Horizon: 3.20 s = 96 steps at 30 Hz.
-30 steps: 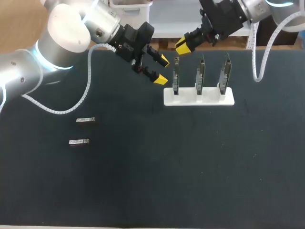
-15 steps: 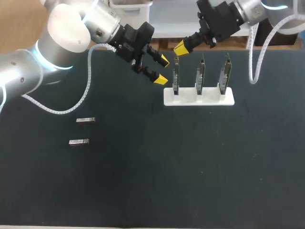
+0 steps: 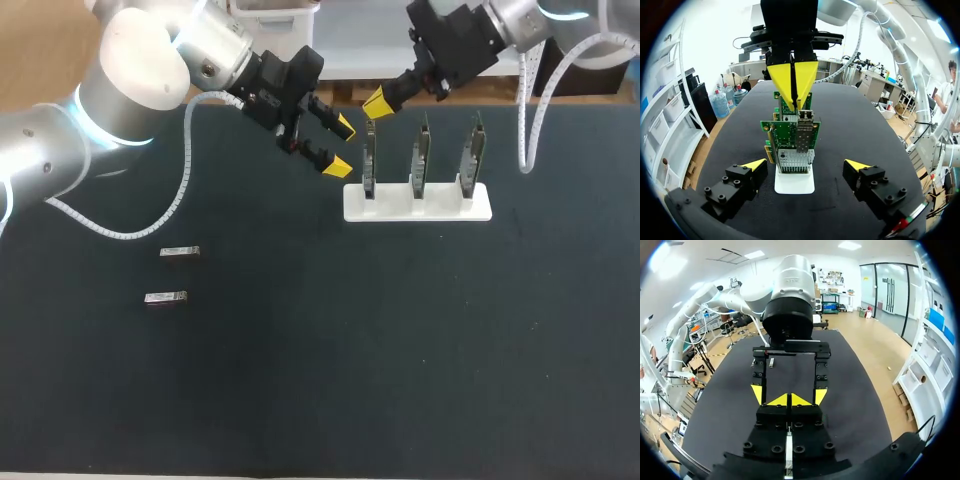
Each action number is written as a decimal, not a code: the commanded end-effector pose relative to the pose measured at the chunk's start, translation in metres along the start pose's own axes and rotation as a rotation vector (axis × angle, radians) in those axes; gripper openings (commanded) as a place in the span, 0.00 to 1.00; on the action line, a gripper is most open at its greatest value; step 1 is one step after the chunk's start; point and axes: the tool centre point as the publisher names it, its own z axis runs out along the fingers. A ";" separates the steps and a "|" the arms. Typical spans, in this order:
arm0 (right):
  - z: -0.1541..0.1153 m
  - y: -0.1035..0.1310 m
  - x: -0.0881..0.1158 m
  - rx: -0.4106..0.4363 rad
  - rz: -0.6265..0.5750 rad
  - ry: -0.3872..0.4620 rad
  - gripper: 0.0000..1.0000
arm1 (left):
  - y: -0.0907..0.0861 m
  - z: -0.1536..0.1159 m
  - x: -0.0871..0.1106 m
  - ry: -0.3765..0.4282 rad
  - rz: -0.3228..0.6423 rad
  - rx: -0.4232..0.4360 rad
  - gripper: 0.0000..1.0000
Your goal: Pick up the optical module with the left hand, and insert it into the network port with the right hand.
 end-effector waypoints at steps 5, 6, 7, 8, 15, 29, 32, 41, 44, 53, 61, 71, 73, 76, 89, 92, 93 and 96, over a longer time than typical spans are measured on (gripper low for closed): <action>0.005 -0.003 0.003 -0.012 0.007 0.012 0.00 | 0.002 0.000 0.000 0.003 0.001 0.004 1.00; 0.005 -0.003 0.003 -0.012 0.007 0.013 0.00 | 0.002 0.000 0.000 0.003 0.001 0.004 1.00; 0.005 -0.003 0.003 -0.012 0.007 0.015 0.00 | 0.002 0.000 0.000 0.003 0.001 0.004 1.00; 0.005 -0.003 0.003 -0.014 0.007 0.016 0.00 | 0.002 0.000 0.000 0.003 0.001 0.004 1.00; 0.008 -0.001 0.008 -0.009 0.011 0.038 0.00 | 0.002 0.000 0.000 0.003 0.001 0.004 1.00; 0.011 0.004 0.013 0.002 0.010 0.061 0.00 | 0.002 0.000 0.000 0.003 0.001 0.004 1.00; 0.007 0.005 0.009 0.019 0.000 0.046 0.00 | 0.002 0.000 0.000 0.003 0.001 0.004 1.00; -0.025 0.010 -0.018 0.067 -0.037 -0.049 0.00 | 0.002 0.000 0.000 0.003 0.001 0.004 1.00; -0.041 0.014 -0.022 0.076 -0.048 -0.082 0.00 | 0.002 0.000 0.000 0.003 0.001 0.004 1.00; -0.079 0.021 -0.001 0.065 -0.054 -0.090 0.00 | 0.002 0.000 0.000 0.003 0.001 0.004 1.00; -0.094 0.024 0.023 0.032 -0.055 -0.055 0.00 | 0.002 0.000 0.000 0.003 0.001 0.004 1.00; -0.098 0.020 0.042 -0.022 -0.037 -0.051 0.00 | 0.002 0.000 0.000 0.003 0.001 0.004 1.00; -0.097 0.019 0.047 -0.036 -0.032 -0.039 0.00 | 0.002 0.000 0.000 0.003 0.001 0.004 1.00; -0.096 0.019 0.050 -0.053 -0.032 -0.031 0.00 | 0.002 0.000 0.000 0.003 0.001 0.004 1.00; -0.090 0.017 0.055 -0.047 -0.021 -0.035 0.00 | 0.002 0.000 0.000 0.003 0.001 0.004 1.00; -0.088 0.018 0.056 -0.040 -0.018 -0.031 0.00 | 0.002 0.000 0.000 0.003 0.001 0.004 1.00; -0.088 0.018 0.056 -0.037 -0.018 -0.029 0.00 | 0.002 0.000 0.000 0.003 0.001 0.004 1.00; -0.087 0.019 0.056 -0.031 -0.013 -0.031 0.00 | 0.002 0.000 0.000 0.003 0.001 0.004 1.00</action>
